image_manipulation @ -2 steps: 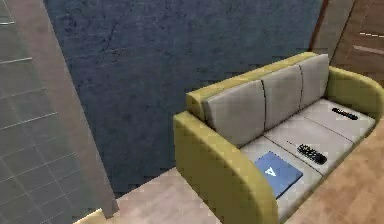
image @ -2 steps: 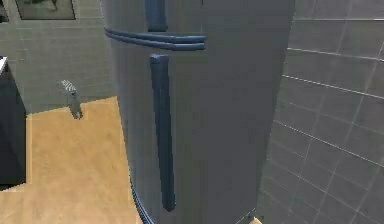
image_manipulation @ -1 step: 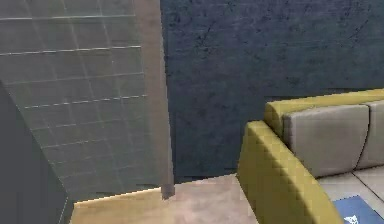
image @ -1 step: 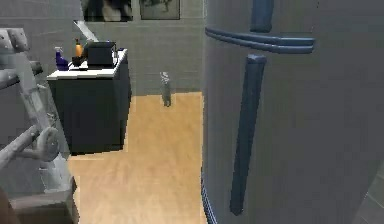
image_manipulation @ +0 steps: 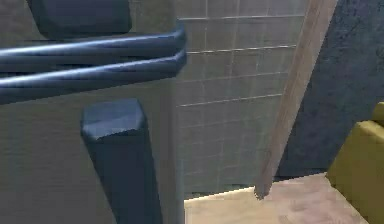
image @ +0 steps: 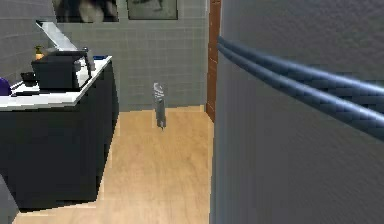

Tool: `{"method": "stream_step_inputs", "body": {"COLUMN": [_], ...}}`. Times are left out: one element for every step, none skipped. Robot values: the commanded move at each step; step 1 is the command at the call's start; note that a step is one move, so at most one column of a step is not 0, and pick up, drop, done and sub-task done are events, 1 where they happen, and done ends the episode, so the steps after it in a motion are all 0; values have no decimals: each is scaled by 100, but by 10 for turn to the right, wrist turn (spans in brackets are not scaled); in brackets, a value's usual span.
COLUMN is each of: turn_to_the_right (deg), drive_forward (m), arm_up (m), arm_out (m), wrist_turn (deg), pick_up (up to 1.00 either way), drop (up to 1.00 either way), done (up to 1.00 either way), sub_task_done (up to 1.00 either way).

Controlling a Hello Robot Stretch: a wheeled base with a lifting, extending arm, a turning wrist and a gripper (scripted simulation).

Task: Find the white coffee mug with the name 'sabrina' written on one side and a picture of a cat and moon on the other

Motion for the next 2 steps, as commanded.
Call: {"method": "stream_step_inputs", "body": {"turn_to_the_right": [-180, 0], "drive_forward": [0, 100], "arm_up": [0, 0], "arm_out": [0, 0], "wrist_turn": [0, 0], "pick_up": [0, 0], "drop": [0, 0], "done": [0, 0], "sub_task_done": [0, 0]}}
